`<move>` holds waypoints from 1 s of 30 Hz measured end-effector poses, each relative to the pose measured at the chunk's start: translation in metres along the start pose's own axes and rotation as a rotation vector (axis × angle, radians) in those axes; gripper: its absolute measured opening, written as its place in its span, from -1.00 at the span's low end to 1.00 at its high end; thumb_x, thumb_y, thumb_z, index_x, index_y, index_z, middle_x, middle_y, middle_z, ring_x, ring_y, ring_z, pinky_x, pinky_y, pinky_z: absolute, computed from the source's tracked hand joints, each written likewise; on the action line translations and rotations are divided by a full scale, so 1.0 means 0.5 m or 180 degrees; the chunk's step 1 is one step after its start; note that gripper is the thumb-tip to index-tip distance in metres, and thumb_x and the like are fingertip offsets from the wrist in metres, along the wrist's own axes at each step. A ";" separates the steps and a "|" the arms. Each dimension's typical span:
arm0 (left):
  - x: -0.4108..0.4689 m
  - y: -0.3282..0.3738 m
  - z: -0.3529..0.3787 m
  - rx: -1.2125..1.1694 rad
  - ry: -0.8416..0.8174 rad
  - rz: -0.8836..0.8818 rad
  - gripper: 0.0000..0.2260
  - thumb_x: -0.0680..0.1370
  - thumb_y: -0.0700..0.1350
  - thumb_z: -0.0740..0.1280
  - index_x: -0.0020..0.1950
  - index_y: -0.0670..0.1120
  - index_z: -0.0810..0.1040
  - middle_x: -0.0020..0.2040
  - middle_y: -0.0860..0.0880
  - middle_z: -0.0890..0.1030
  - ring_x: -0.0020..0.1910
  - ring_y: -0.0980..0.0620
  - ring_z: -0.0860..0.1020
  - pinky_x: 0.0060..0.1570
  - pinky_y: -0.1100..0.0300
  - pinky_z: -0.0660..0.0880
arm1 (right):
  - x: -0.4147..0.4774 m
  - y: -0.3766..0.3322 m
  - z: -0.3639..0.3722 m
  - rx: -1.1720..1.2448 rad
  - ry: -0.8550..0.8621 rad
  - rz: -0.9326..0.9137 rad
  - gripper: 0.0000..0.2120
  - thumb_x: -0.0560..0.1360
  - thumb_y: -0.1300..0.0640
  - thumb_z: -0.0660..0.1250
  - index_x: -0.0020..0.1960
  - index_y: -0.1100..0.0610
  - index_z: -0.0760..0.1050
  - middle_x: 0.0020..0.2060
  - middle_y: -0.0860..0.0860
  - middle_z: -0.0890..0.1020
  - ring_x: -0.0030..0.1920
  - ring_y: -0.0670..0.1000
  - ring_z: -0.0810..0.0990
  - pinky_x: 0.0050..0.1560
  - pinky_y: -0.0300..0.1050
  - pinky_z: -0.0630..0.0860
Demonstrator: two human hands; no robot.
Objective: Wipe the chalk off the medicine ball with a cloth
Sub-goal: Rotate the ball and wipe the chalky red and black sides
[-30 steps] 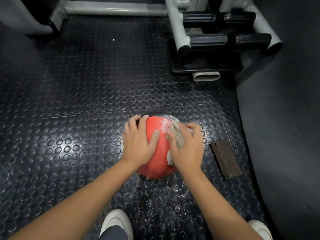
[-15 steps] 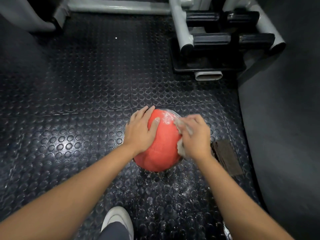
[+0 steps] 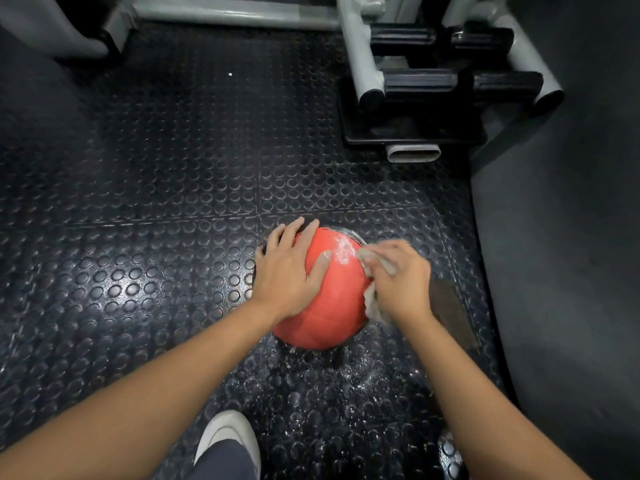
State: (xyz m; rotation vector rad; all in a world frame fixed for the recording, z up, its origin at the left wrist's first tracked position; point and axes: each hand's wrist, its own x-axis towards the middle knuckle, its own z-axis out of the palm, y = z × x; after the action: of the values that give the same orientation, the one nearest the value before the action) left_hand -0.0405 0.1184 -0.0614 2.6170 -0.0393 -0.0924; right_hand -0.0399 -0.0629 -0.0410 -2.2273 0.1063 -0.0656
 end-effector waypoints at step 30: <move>0.005 0.013 -0.006 -0.0107 0.0056 -0.0063 -0.36 0.53 0.18 -0.25 0.56 0.03 0.18 0.54 0.05 0.21 0.51 -0.05 0.13 0.41 -0.24 0.19 | -0.053 -0.004 0.015 0.0315 0.0268 -0.0121 -0.90 0.47 0.18 0.45 -0.02 0.06 0.68 -0.06 -0.06 0.62 -0.02 -0.11 0.60 0.02 -0.49 0.42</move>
State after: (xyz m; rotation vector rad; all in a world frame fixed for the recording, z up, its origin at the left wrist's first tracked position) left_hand -0.0381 0.1140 -0.0558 2.5847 -0.0058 -0.0762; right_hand -0.0654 -0.0530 -0.0442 -2.1279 0.1046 -0.1818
